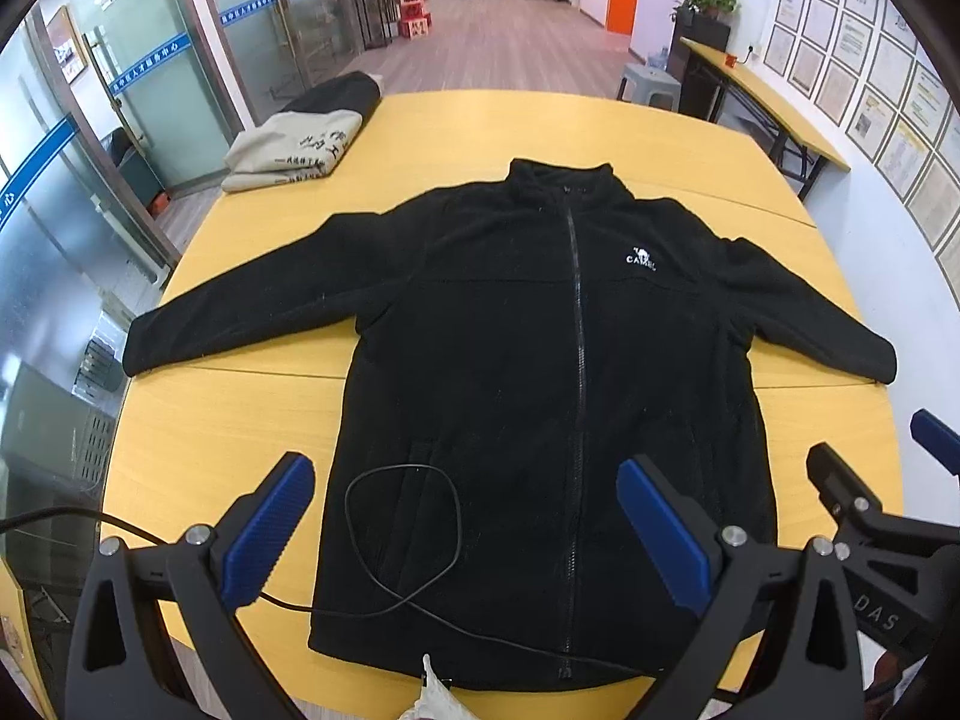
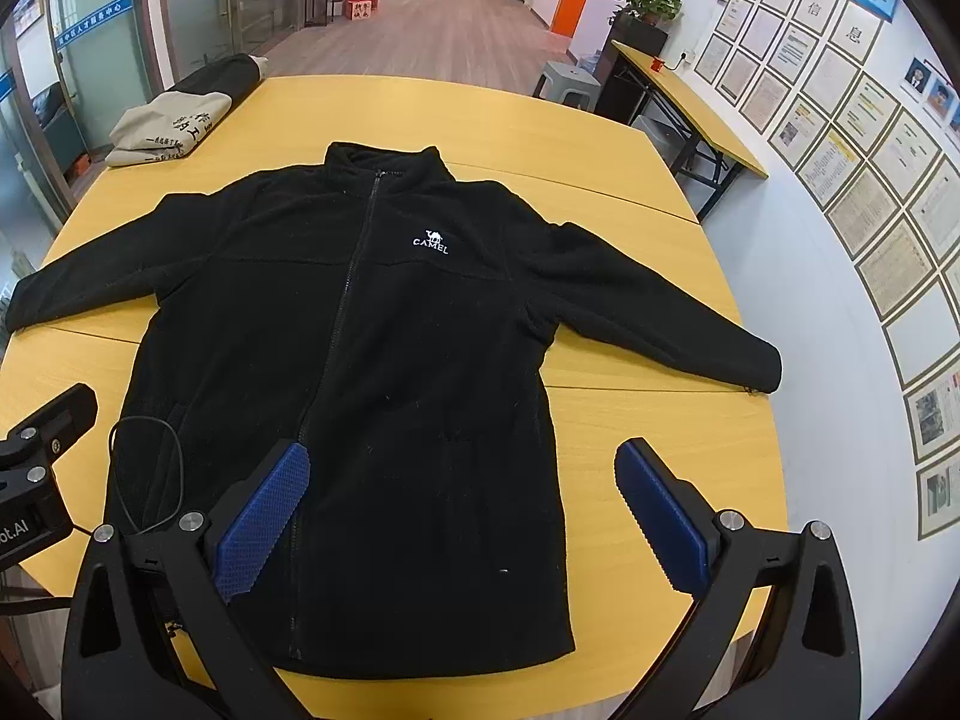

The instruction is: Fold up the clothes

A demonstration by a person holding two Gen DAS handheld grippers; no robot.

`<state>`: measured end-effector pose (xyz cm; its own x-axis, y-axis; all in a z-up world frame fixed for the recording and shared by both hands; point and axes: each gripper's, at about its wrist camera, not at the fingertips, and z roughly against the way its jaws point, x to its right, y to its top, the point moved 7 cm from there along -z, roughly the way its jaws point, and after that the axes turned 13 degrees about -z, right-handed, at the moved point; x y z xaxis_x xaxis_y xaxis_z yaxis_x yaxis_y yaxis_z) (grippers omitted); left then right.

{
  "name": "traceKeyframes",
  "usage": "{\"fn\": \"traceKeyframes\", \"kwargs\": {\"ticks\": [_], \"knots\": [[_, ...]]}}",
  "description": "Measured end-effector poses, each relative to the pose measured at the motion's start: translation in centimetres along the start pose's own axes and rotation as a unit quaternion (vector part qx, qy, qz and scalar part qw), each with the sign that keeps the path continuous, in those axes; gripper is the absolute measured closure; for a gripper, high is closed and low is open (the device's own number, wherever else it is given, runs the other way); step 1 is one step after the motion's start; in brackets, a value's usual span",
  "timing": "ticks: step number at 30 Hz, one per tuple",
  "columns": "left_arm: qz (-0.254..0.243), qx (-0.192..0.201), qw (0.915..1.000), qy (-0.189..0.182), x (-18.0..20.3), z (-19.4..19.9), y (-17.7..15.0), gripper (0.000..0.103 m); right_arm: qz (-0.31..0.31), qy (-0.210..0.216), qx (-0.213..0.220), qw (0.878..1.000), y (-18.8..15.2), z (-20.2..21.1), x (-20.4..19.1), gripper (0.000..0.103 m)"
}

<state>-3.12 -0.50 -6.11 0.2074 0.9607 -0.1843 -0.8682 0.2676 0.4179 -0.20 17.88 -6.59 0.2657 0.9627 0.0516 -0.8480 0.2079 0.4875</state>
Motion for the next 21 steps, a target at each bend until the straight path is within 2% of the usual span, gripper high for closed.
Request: {"fn": "traceKeyframes", "kwargs": {"ticks": [3,5,9,17,21], "knots": [[-0.003,0.006,1.0,0.001,0.0,0.2,0.1,0.0,0.002,-0.015,0.002,1.0,-0.1,0.0,-0.3,0.0],[0.013,0.016,0.9996,-0.02,-0.7,0.0,-0.8,0.0,0.003,-0.025,0.003,1.0,-0.1,0.1,-0.6,0.0],[0.009,0.013,0.9992,-0.036,-1.9,-0.9,-1.4,0.0,0.004,-0.044,0.005,0.999,-0.2,0.2,-1.0,0.0],[-0.023,0.005,0.9997,0.001,-3.2,-1.7,0.5,0.0,0.017,-0.072,0.013,0.997,1.1,0.4,-2.3,0.0],[-0.018,0.012,0.9997,0.007,-3.0,-2.1,0.8,0.0,0.022,-0.064,0.008,0.998,1.1,0.4,-2.8,0.0]]}}
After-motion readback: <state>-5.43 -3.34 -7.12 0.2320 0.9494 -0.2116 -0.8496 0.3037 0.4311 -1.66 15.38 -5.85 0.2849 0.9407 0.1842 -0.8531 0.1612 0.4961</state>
